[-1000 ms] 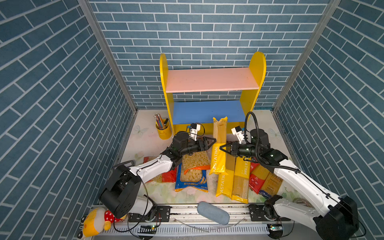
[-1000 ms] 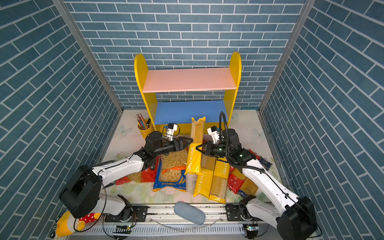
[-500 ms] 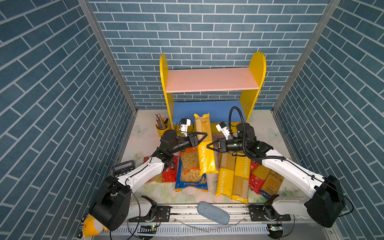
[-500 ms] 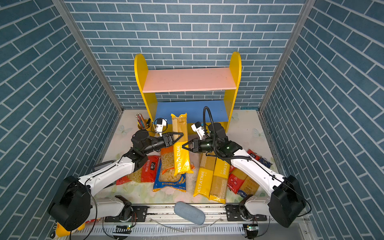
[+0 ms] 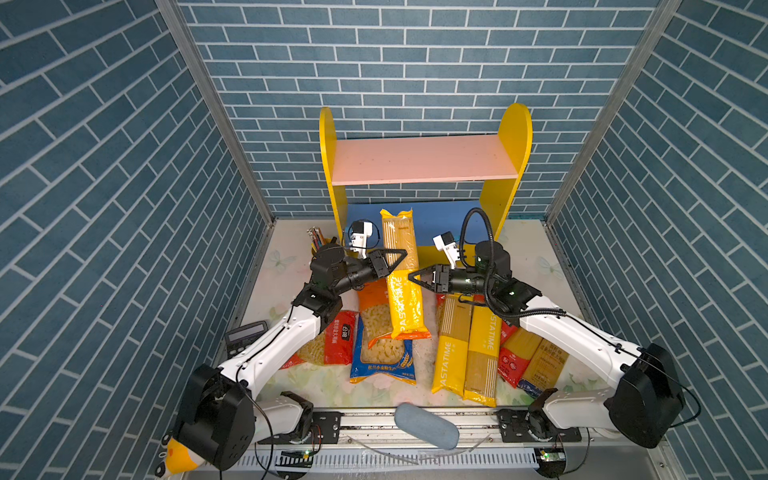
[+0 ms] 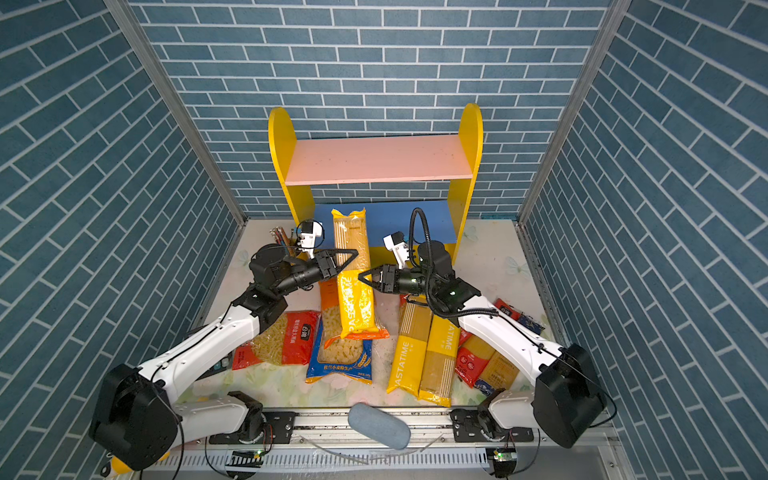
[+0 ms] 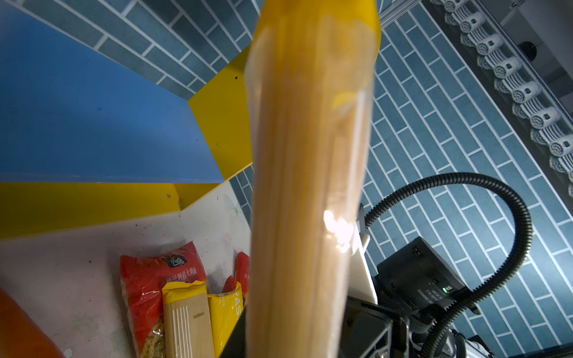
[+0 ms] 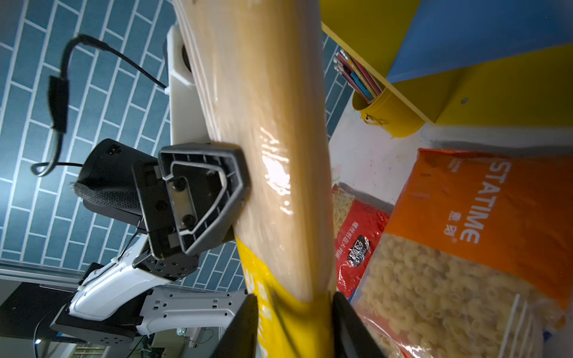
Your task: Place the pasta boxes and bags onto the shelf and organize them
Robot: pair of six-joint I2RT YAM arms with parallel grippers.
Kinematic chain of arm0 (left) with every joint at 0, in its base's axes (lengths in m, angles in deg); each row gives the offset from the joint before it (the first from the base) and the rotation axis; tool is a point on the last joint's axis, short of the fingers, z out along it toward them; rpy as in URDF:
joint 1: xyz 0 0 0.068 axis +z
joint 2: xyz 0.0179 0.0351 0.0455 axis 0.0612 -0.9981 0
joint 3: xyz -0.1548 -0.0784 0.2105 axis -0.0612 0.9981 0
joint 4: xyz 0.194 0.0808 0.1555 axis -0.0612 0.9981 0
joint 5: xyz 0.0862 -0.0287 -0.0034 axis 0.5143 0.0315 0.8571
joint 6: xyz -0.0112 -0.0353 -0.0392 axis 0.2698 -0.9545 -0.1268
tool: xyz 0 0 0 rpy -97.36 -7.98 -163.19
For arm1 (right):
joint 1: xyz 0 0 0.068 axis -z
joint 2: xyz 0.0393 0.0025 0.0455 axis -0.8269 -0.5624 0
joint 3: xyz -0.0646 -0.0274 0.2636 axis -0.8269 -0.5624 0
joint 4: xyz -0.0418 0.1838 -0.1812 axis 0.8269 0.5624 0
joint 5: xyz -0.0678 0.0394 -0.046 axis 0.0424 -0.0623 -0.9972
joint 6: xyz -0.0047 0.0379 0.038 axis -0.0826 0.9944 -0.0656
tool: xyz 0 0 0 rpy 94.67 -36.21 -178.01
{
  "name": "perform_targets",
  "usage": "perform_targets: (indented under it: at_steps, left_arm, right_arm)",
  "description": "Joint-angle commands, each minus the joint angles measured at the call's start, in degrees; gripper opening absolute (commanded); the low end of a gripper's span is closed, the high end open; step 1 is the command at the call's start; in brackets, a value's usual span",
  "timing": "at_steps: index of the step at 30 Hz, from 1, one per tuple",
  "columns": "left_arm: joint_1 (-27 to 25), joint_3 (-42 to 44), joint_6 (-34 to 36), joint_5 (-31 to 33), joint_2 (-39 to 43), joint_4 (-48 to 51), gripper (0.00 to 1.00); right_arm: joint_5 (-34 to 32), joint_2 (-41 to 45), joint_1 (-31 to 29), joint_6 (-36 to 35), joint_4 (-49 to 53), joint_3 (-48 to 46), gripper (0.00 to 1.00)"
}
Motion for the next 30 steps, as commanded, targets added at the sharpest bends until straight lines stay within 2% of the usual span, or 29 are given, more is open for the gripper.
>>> perform_targets:
  at_steps: [1,6,10,15,19,23,27,28,30]
  left_arm:
    - [2.1,-4.3,-3.6,0.4,1.9,-3.8,0.03]
    - [5.8,-10.7,-7.8,-1.1,1.0,-5.4,0.03]
    - [6.7,-16.0,-9.1,-3.1,-0.6,-5.6,0.06]
    - [6.9,-20.0,-9.4,-3.5,-2.2,-5.0,0.07]
    - [7.5,-22.4,-9.0,-3.8,-3.7,-2.9,0.08]
    - [9.3,-26.4,-8.6,-4.2,-5.9,-0.1,0.1]
    - [12.2,-31.3,-8.8,-5.0,-8.4,3.7,0.21]
    - [12.8,-32.3,-9.1,-5.4,-9.0,4.1,0.28]
    - [14.5,-33.9,-9.1,-5.5,-9.3,6.2,0.48]
  right_arm:
    - [-1.6,2.4,-0.2,3.0,-8.1,-2.4,0.51]
    - [-1.4,3.4,-0.6,3.0,-9.1,-6.3,0.79]
    - [-0.8,2.3,-2.1,4.9,-13.1,-7.4,0.79]
    - [-1.8,0.9,-3.1,9.6,-24.8,-7.1,0.67]
    - [-1.6,-0.7,-3.2,12.2,-29.3,-3.5,0.56]
    - [-1.7,-3.2,-3.5,14.2,-31.5,0.8,0.32]
    - [-3.8,-5.4,-3.4,14.4,-30.7,6.7,0.16]
    - [-4.3,-6.1,-3.4,14.4,-30.3,8.6,0.14]
    - [-5.6,-8.4,-3.4,14.4,-29.1,13.6,0.09]
